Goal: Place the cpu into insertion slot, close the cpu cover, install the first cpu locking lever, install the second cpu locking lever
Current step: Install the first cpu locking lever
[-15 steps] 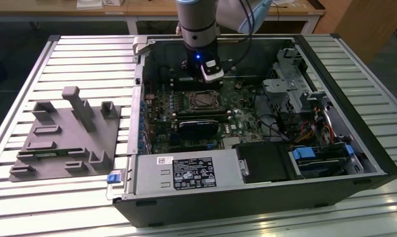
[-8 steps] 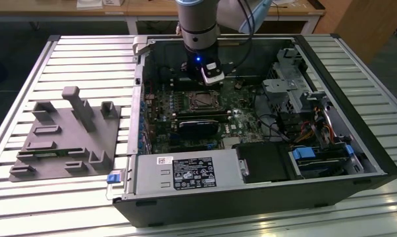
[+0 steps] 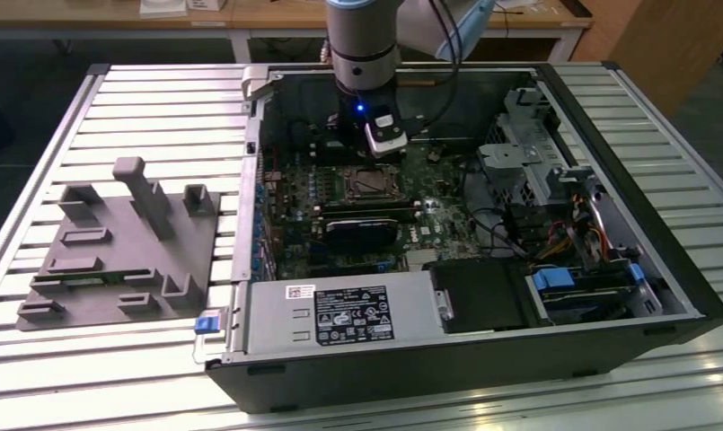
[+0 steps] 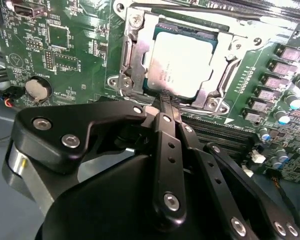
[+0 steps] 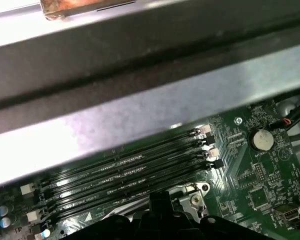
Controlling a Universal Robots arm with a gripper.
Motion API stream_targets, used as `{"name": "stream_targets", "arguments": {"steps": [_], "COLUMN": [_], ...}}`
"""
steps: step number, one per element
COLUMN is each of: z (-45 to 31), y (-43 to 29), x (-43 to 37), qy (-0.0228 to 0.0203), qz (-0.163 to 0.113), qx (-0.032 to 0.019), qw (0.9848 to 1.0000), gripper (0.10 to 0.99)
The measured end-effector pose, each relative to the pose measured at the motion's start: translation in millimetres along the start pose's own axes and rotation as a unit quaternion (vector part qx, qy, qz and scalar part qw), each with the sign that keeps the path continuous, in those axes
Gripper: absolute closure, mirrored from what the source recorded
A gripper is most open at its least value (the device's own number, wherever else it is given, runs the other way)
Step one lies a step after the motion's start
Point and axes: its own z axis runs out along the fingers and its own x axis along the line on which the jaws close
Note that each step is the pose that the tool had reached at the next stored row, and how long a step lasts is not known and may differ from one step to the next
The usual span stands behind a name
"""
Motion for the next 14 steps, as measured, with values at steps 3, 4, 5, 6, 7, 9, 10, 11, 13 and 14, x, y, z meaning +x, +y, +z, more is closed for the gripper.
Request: {"name": "stream_targets", "arguments": {"steps": [3, 4, 5, 6, 7, 9, 10, 11, 13, 14], "z": [0.0, 0.0, 0.0, 0.0, -0.1, 0.0, -0.1, -0.2, -0.3, -0.3], "y": [0.0, 0.0, 0.0, 0.0, 0.0, 0.0, 0.0, 0.1, 0.1, 0.0], "x": [0.0, 0.0, 0.0, 0.0, 0.0, 0.0, 0.0, 0.0, -0.1, -0.1], "qy": [-0.0049, -0.0069, -0.0088, -0.0106, -0.0121, -0.0142, -0.0148, -0.0154, -0.0161, -0.0161], "qz": [-0.002, -0.003, -0.004, -0.004, -0.005, -0.006, -0.006, -0.006, -0.007, -0.007], "qx": [0.0141, 0.0198, 0.0254, 0.0308, 0.0354, 0.0413, 0.0431, 0.0446, 0.0467, 0.0469], "qw": [0.9999, 0.9998, 0.9996, 0.9995, 0.9993, 0.999, 0.9989, 0.9989, 0.9988, 0.9987], "gripper": [0.98, 0.98, 0.98, 0.98, 0.98, 0.98, 0.98, 0.98, 0.98, 0.98]}}
